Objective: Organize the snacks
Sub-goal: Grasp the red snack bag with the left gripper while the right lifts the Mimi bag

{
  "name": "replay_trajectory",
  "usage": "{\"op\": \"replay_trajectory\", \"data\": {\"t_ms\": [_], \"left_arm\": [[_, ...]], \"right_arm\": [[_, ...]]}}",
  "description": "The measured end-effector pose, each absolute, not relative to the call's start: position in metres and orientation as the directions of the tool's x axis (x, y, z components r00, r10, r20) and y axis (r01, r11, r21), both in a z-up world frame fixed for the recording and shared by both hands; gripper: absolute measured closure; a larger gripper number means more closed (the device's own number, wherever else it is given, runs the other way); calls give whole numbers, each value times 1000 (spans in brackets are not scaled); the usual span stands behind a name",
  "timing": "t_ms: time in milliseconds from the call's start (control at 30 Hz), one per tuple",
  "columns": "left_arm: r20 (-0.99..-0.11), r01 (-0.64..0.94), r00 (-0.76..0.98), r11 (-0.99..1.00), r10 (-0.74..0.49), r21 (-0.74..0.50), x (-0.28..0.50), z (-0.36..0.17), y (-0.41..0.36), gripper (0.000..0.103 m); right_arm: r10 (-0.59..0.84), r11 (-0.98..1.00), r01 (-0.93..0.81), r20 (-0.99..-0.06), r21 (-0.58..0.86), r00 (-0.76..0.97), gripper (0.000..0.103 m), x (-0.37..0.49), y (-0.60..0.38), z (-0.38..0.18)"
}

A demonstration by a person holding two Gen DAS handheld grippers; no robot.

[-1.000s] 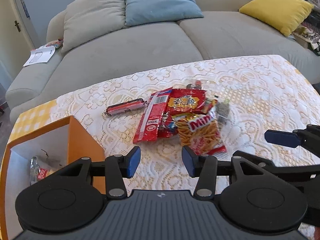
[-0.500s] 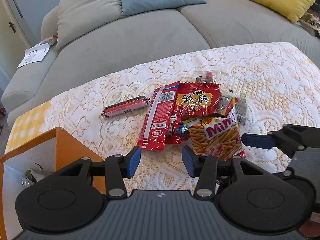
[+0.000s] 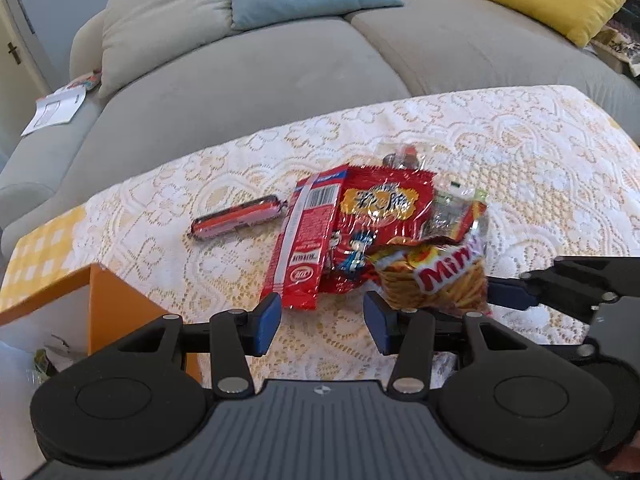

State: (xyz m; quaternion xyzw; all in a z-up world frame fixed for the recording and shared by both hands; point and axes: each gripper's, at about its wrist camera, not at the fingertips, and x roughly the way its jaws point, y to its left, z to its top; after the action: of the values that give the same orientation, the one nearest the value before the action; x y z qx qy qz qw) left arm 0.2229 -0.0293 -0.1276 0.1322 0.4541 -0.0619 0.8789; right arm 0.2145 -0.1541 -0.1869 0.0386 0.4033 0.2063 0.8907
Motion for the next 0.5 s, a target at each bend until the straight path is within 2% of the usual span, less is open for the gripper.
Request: {"op": "replay_trajectory", "data": {"t_ms": [233, 500], "left_arm": [[-813, 307, 580, 939, -52, 158, 226, -126, -43, 45], [-800, 408, 597, 883, -63, 234, 225, -139, -77, 45]], "right_arm": [[336, 939, -259, -754, 225, 564, 67, 203, -191, -167], [309, 950, -149, -777, 273, 549, 67, 192, -245, -172]]}}
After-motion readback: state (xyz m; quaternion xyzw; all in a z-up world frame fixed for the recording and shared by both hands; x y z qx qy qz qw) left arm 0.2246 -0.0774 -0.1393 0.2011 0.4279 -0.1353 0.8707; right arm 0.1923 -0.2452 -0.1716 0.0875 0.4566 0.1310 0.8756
